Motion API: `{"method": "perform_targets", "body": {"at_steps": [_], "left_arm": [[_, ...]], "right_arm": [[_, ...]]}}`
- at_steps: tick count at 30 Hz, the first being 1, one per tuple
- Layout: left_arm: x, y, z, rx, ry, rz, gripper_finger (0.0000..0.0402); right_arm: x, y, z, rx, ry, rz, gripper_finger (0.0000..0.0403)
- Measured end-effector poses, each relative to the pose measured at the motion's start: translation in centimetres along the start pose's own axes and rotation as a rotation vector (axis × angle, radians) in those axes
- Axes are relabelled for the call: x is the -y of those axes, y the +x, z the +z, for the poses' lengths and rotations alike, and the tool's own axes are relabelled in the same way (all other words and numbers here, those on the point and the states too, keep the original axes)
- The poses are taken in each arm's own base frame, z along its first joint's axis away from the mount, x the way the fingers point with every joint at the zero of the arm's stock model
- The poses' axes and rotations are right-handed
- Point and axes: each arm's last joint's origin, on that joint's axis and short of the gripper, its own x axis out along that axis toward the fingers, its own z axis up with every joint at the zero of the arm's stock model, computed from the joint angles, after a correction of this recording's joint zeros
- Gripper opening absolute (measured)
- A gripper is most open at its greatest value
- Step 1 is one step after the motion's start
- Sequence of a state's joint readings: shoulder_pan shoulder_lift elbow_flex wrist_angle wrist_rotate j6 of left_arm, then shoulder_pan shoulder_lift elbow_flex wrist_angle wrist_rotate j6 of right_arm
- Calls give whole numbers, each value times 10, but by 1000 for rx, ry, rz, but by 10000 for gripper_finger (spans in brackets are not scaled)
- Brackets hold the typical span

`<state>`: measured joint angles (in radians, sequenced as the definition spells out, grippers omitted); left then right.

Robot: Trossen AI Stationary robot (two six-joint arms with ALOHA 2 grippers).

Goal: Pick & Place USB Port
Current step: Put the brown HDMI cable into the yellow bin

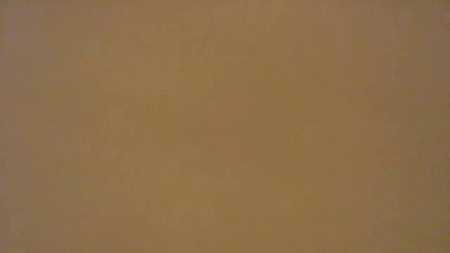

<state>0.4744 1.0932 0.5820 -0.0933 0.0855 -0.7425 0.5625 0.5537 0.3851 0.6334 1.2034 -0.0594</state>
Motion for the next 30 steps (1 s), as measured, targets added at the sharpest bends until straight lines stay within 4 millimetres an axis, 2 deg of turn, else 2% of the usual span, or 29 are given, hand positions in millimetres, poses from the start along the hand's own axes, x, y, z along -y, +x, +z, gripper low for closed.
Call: {"method": "perform_targets", "body": {"at_steps": [5,7,10,14,18,23,27,30], "left_arm": [[15,-1,52,121,101,1,5],[18,4,74,120,148,-3,4],[21,19,100,44,230,27,4],[25,39,124,-94,337,153,4],[32,52,142,-130,399,258,4],[43,55,159,-77,423,319,4],[50,61,158,-82,462,356,4],[56,70,148,-119,534,382,4]], "right_arm": [[-5,2,-8,-20,26,1,139],[-8,3,-12,-31,28,2,139],[-11,4,-17,-42,32,2,139],[-14,5,-21,-51,41,2,139],[-15,5,-22,-54,47,2,139],[-15,5,-22,-54,47,1,139],[-15,5,-22,-54,42,2,139],[-15,5,-22,-54,40,2,139]]}}
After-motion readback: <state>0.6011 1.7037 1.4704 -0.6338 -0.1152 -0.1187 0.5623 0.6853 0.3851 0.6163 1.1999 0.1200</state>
